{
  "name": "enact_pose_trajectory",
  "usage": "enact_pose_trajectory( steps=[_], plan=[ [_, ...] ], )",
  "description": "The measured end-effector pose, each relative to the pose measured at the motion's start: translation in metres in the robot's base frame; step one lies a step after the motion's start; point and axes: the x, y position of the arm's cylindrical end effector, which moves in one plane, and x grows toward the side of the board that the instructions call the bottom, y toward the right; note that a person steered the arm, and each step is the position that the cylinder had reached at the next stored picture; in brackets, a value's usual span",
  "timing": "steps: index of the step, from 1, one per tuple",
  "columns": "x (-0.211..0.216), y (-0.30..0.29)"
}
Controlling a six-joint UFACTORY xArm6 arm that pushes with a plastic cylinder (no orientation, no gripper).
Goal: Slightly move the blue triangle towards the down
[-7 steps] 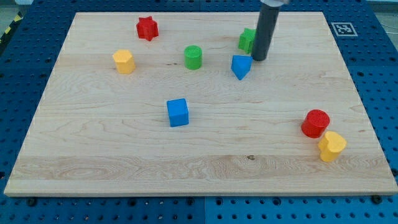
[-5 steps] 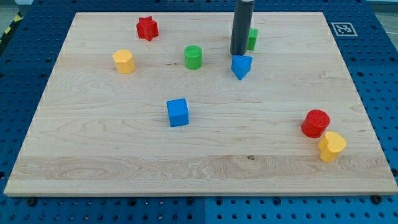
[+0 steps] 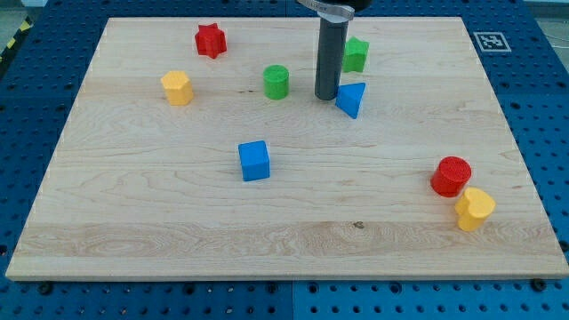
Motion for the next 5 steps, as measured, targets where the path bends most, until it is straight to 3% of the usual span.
enact_pose_trajectory(
  steps=[1,2,3,4,5],
  plan=[
    [-0.012,-0.001],
    [-0.01,0.034],
    [0.007,0.074],
    [0.007,0.074],
    [0.034,0.091]
  ],
)
